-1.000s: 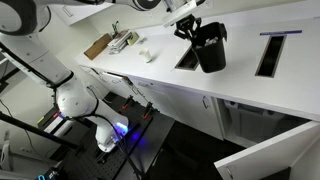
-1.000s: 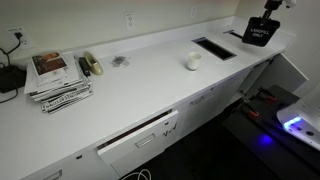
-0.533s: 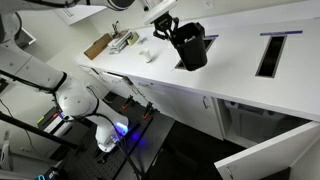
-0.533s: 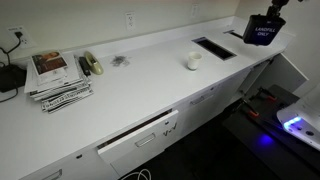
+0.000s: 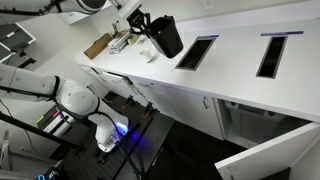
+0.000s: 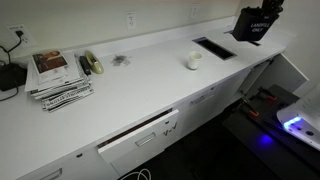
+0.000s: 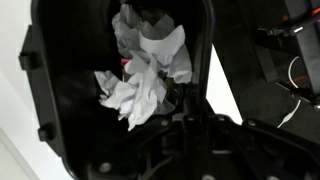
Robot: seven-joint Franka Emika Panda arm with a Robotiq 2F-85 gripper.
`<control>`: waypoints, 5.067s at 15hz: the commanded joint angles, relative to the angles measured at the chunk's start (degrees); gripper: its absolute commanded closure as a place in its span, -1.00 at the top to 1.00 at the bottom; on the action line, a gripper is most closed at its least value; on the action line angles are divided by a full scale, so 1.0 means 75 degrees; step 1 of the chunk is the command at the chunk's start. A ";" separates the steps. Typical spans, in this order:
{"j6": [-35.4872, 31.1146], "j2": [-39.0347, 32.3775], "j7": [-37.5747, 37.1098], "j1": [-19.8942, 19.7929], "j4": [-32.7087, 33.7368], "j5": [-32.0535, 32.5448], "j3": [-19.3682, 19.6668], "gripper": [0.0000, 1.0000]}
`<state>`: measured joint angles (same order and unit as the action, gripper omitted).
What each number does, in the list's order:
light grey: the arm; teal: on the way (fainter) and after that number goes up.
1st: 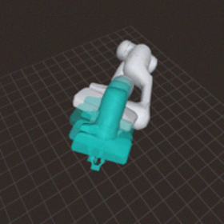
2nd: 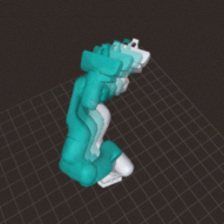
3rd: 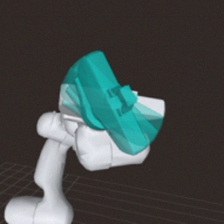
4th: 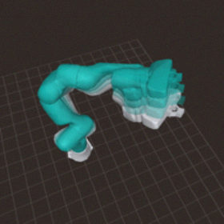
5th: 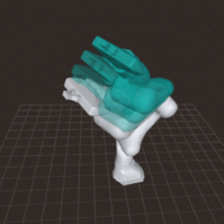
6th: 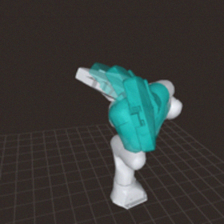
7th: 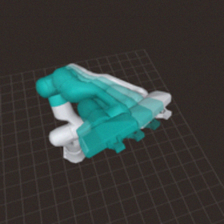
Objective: Move the waste basket to the left side of the desk
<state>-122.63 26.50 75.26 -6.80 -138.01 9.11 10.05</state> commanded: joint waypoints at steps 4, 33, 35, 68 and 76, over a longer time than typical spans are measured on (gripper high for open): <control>0.0597 0.1532 0.0155 0.1266 -0.0605 -0.0006 -0.0682 -0.96; -0.0524 -0.0214 0.2981 0.4567 0.0050 -0.1838 -0.2221 -0.96; -0.0820 -0.0871 0.2965 0.4531 0.0487 -0.1632 -0.2612 -0.96; 0.0085 -0.7902 0.3864 0.3985 0.7229 0.0012 -0.4002 -0.96; 0.0265 -0.8375 0.3907 0.4176 0.7616 0.0262 -0.3974 -0.96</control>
<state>-122.53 -35.29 103.24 24.00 -83.42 9.96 -19.71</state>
